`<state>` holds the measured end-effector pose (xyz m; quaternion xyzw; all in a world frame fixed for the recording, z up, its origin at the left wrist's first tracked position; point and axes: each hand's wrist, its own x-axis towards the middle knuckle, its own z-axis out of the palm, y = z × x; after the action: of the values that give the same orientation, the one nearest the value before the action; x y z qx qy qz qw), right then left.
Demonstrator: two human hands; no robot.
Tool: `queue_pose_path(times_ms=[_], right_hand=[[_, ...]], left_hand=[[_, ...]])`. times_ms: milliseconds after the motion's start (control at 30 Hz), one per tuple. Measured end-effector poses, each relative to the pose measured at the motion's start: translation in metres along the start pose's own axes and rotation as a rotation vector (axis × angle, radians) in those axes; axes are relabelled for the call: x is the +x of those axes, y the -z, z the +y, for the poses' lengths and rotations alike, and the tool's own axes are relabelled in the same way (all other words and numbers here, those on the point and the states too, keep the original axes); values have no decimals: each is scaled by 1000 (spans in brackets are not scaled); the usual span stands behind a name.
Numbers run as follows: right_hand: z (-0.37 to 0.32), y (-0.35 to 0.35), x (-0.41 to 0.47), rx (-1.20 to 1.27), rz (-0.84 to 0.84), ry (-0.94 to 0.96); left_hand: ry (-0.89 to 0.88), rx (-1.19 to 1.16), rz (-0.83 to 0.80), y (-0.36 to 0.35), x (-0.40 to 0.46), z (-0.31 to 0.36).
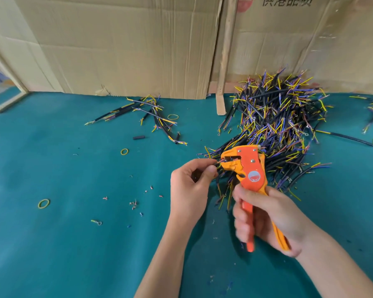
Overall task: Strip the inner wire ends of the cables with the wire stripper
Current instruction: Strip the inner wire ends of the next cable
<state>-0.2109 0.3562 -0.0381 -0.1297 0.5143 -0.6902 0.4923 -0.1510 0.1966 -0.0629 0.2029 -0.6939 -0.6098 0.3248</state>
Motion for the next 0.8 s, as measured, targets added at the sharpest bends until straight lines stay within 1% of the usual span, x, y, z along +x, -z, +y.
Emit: queue_pose_path(times_ms=[167,300,367,467,567,800], right_hand=[[0,3,-3,102,-19,31],[0,2,-6,104,-86,-29],[2,-4,-5,129,-83,-57],[3,-8,-4,179,-59,-61],[1,-7,-5,158,-78,-58],[2,-4,-4,97,-114,-44]], left_hand=[[-6,54,188,0,1,-3],[-49,140,277,-4,-2,-1],[-90,188,274,-7,-4,0],[-215,280,244,-12,-8,0],[-310,349,228,-14,-10,1],[-392,432,193,-14,-11,-1]])
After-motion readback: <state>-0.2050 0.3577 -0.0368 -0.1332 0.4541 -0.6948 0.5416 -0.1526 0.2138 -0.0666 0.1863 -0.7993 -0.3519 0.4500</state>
